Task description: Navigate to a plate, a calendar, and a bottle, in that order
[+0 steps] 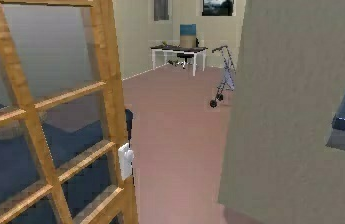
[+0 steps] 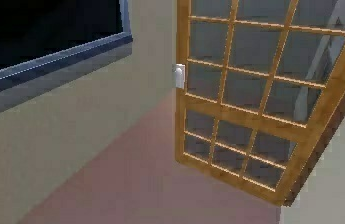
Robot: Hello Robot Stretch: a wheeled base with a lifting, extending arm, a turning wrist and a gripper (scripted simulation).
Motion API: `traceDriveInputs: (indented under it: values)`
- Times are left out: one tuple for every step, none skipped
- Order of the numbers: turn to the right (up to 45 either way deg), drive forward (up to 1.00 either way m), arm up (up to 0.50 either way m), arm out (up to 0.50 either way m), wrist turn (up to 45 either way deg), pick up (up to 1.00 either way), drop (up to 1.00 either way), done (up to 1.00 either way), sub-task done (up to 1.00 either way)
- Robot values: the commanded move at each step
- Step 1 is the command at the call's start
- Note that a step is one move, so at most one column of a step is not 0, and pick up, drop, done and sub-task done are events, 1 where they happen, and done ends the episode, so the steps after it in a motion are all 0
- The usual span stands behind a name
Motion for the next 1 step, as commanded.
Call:
traceDriveInputs:
  values:
    - [6.0, 0.00, 0.00, 0.00, 0.0, 0.00, 0.00, 0.00, 0.00]
